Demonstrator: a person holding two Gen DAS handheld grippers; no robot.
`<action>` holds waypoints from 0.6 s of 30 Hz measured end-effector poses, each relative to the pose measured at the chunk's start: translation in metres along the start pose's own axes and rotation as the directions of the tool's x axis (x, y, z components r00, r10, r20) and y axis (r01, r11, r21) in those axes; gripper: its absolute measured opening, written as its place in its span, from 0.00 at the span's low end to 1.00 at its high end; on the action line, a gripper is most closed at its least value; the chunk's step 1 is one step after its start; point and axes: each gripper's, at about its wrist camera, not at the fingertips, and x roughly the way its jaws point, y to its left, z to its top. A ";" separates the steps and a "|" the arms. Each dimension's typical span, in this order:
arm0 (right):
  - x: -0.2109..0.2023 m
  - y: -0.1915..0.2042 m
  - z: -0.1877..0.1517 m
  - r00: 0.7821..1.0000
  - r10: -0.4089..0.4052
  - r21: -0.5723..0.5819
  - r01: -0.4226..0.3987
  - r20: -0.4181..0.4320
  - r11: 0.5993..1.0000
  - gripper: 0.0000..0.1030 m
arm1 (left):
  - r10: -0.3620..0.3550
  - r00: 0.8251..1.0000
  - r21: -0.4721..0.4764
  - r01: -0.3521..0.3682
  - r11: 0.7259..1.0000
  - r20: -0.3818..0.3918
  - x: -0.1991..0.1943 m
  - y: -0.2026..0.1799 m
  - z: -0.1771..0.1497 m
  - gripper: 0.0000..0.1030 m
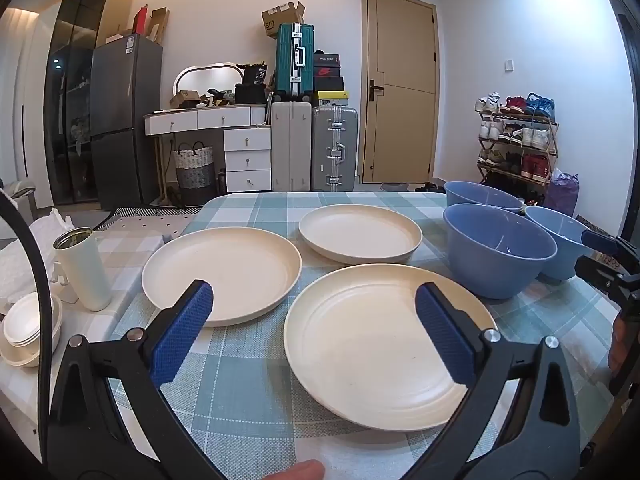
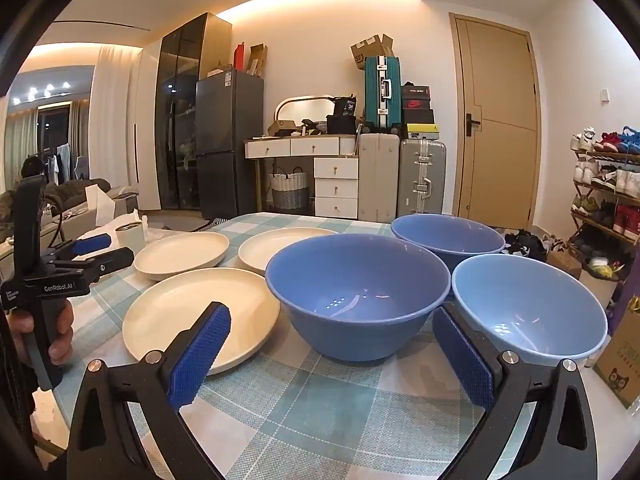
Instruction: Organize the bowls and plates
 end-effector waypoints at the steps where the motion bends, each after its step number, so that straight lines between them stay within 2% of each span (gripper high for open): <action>1: -0.001 0.001 0.000 1.000 -0.002 -0.002 0.002 0.001 1.000 1.00 | -0.002 1.000 -0.001 0.002 1.000 0.001 0.000 0.000 0.000 0.98; 18: -0.005 0.002 0.002 1.000 0.013 0.009 -0.013 0.012 1.000 1.00 | 0.000 1.000 0.006 0.000 1.000 0.005 0.000 0.000 0.000 0.98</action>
